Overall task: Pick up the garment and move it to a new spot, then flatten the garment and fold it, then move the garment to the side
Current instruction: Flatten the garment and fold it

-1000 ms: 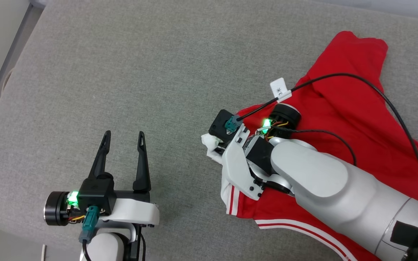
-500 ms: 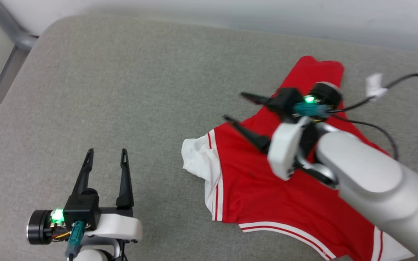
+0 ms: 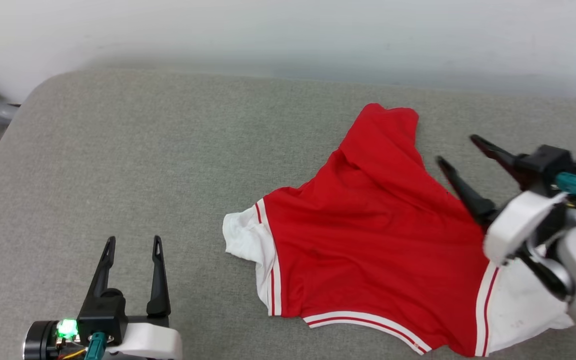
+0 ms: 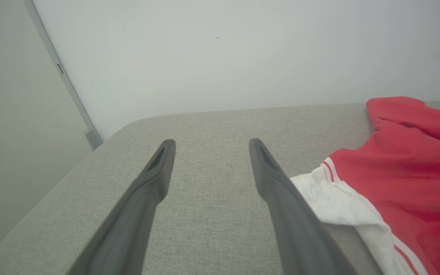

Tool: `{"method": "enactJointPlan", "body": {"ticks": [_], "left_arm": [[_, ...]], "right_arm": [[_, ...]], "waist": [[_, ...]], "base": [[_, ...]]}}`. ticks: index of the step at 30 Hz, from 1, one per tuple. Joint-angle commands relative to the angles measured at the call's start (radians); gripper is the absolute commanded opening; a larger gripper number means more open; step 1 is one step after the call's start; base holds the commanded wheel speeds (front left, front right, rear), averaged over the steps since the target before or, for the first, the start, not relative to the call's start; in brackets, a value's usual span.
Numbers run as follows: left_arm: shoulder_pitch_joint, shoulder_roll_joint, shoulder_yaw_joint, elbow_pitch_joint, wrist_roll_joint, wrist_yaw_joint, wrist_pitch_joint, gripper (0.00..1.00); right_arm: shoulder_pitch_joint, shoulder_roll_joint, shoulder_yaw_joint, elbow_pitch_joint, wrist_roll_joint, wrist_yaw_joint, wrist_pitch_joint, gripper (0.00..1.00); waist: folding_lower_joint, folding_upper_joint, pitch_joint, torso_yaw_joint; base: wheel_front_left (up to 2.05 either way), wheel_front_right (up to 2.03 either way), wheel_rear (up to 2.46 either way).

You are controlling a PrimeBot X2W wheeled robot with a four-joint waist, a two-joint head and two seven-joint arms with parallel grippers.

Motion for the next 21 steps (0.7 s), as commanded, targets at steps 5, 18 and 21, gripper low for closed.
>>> {"method": "enactJointPlan", "body": {"ticks": [5, 18, 21], "left_arm": [[0.019, 0.011, 0.001, -0.006, 0.008, -0.001, -0.002, 1.00], [-0.009, 0.008, -0.020, -0.012, 0.011, -0.005, -0.002, 1.00], [-0.022, 0.006, -0.025, -0.010, 0.010, -0.007, -0.002, 1.00]], "right_arm": [[0.125, -0.080, -0.128, -0.115, -0.020, -0.002, 0.209, 1.00], [0.369, -0.268, -0.264, -0.233, 0.159, -0.002, 0.819, 1.00], [0.389, -0.255, -0.277, -0.195, 0.166, -0.002, 0.852, 1.00]], "waist": [[0.0001, 0.0000, -0.018, -0.022], [0.0001, 0.0000, 0.012, -0.024], [0.0001, 0.0000, 0.032, -0.011]], "base": [[0.00, 0.00, 0.00], [0.00, 0.00, 0.00], [0.00, 0.00, 0.00]]}}
